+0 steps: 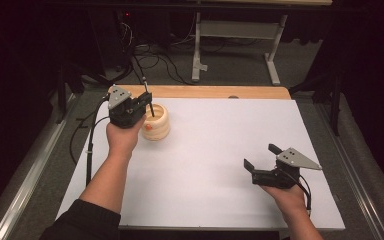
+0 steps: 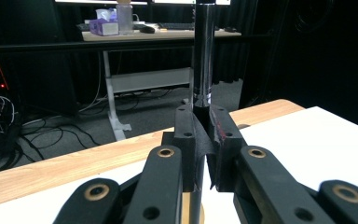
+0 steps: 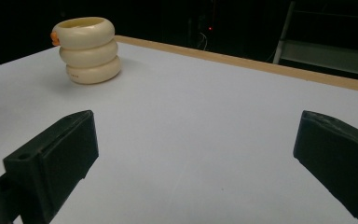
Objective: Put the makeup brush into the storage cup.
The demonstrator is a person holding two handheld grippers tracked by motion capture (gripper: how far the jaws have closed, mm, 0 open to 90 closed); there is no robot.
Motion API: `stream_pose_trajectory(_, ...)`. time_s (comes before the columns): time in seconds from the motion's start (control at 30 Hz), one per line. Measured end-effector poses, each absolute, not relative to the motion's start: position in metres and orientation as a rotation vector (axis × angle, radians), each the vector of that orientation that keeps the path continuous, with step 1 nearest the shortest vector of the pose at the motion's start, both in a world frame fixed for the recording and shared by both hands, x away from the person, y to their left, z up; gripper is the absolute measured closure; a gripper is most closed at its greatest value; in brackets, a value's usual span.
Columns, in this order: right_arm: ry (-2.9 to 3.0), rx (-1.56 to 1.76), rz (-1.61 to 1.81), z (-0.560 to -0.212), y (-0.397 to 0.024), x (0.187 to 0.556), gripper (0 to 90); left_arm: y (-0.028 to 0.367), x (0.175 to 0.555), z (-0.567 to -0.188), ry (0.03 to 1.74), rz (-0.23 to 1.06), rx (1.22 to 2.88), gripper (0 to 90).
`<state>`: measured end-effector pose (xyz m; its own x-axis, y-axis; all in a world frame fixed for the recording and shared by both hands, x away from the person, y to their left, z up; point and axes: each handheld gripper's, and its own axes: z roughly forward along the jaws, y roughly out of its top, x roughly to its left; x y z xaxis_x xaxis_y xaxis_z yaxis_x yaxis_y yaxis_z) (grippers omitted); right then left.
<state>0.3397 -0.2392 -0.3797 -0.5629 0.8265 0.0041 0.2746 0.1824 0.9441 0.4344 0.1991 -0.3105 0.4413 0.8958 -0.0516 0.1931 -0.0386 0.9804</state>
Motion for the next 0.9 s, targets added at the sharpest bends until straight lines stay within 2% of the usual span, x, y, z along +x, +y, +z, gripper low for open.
stream_pose_trajectory(0.9, 1.943, 1.026, 1.385, -0.38, -0.239, 0.339, 1.1, 0.198, 0.448, -0.33, 1.068, 0.755, 1.559, 83.2)
